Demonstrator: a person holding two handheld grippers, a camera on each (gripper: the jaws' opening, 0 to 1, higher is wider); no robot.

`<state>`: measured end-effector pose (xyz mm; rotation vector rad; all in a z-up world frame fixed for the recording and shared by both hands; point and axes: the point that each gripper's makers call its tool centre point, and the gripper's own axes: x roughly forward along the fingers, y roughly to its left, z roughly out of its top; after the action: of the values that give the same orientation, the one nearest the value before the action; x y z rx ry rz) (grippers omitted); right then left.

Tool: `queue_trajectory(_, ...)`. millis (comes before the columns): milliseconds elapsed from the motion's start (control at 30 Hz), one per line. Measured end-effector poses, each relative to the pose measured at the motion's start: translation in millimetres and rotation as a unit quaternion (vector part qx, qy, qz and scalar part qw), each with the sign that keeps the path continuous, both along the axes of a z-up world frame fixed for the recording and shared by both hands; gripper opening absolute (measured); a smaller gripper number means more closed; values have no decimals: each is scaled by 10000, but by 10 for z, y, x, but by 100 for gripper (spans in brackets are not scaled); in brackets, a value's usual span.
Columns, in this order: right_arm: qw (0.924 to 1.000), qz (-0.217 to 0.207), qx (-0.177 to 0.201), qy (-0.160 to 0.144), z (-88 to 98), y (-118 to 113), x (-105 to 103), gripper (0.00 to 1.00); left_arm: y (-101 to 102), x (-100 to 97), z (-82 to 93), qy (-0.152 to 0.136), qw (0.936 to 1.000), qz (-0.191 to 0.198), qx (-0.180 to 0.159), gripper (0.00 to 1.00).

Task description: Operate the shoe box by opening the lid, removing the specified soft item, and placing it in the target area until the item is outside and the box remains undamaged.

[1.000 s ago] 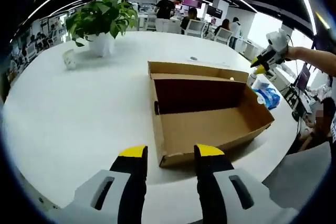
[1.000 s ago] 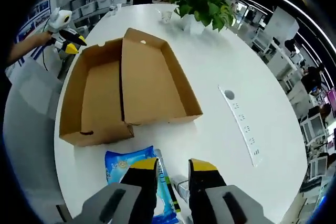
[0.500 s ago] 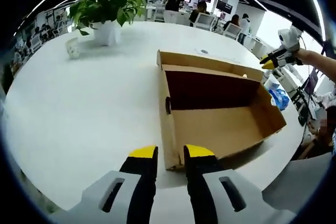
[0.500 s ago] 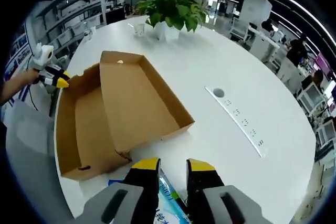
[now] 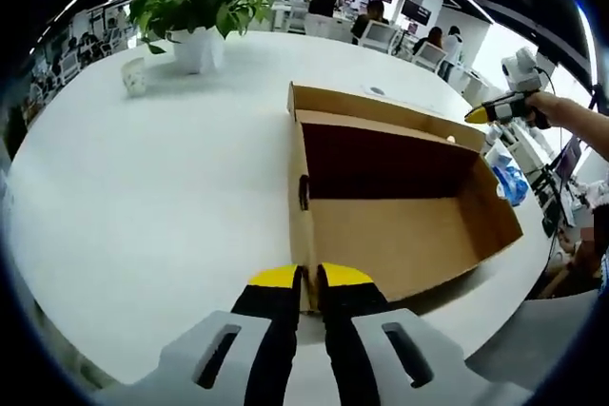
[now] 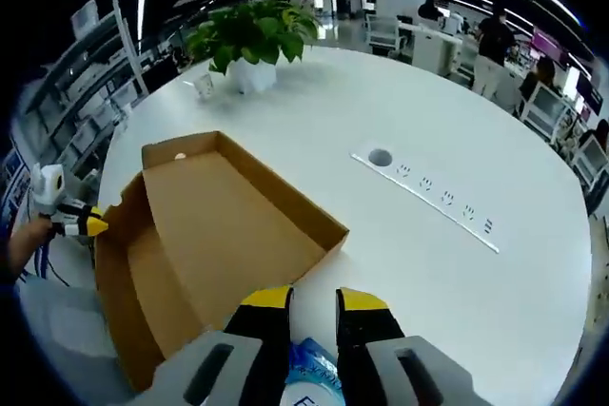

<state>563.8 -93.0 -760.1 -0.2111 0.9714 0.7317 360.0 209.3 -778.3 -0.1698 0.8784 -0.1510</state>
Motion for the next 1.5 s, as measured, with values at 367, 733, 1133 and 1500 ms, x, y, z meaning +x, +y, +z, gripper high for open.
queue_trajectory(367, 9955, -865, 348, 195, -149, 170, 174, 14, 112, 57, -52, 47, 9996, 268, -71, 4)
queue_trajectory(733, 9879, -1420, 291, 544, -381, 149, 337, 13, 99, 44, -56, 84, 9992, 378, -97, 3)
queue_trajectory(1133, 9797, -1771, 363, 864, -489, 165, 372, 4, 123, 87, -98, 110, 9990, 434, -81, 3)
queue_trajectory(1500, 9788, -1894, 301, 713, -399, 162, 348, 1, 109, 73, -99, 104, 9990, 396, -163, 3)
